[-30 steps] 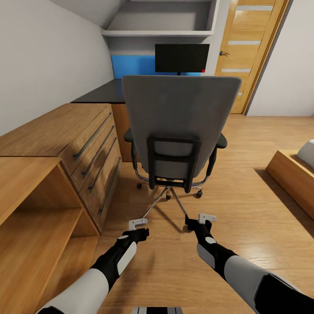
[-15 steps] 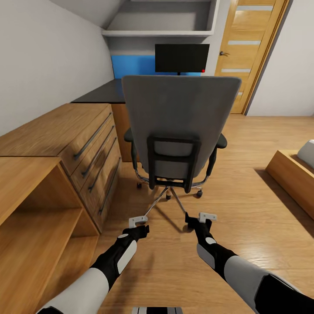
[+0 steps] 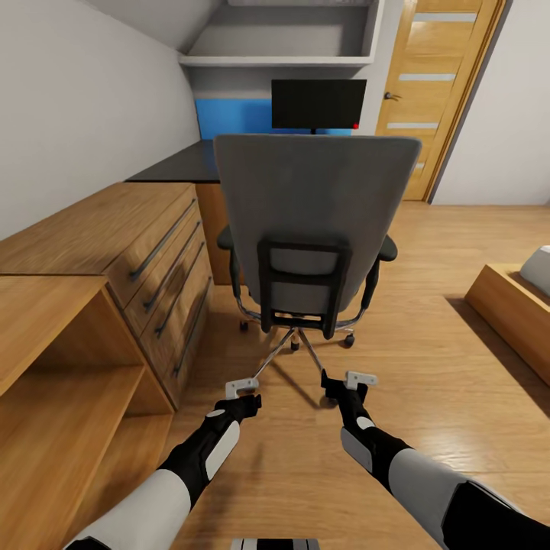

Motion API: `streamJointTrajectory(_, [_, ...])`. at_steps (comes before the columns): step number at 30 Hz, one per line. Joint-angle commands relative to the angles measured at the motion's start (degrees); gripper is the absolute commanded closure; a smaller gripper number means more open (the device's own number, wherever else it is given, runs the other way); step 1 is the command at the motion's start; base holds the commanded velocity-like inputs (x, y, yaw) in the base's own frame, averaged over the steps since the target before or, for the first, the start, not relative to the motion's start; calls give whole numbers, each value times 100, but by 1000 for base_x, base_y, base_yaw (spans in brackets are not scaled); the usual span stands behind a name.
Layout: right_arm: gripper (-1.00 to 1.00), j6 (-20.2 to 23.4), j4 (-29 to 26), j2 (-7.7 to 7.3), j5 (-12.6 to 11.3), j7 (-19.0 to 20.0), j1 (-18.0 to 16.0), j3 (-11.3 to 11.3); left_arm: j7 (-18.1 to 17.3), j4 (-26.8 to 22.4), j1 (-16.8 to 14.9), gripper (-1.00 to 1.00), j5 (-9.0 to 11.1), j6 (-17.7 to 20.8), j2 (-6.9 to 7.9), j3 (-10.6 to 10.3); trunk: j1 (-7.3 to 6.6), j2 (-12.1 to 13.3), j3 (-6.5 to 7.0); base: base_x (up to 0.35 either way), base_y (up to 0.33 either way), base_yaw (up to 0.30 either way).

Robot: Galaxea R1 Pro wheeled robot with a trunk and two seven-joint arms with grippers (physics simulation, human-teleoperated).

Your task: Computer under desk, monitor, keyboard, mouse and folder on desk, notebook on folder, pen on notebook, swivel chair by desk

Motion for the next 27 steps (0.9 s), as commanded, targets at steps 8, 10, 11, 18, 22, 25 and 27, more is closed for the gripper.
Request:
streamJointTrajectory(8, [-100,-15,-2,2,-25,-48,-3,48,41,-9,-4,-100,29,22,0,-14,-1,-2,67,0,0,0])
streamJointTrajectory(10, [-100,-15,-2,2,-25,-48,-3,50,41,-9,-3,-100,29,22,0,-14,-1,-2,86,0,0,0])
streamJointTrajectory(11, [-100,-15,-2,2,-25,-48,-3,49,41,-9,-1,-100,29,22,0,-14,-1,-2,95,0,0,0])
streamJointTrajectory(18, [-100,-15,-2,2,-25,-49,-3,48,41,-11,-3,-100,31,22,0,-14,-1,-2,158,0,0,0])
streamJointTrajectory(22, [-100,-15,-1,-4,-19,-54,-3,47,41,-10,-1,-100,29,22,0,-14,-1,-2,194,0,0,0])
streamJointTrajectory(25, [-100,-20,3,-6,-18,-56,-3,46,41,-12,-3,-100,32,22,0,-14,-1,-2,221,0,0,0])
streamJointTrajectory(27, [-100,-47,5,-6,-17,-57,-5,47,41,-10,-1,-100,33,22,0,-14,-1,-2,239,0,0,0])
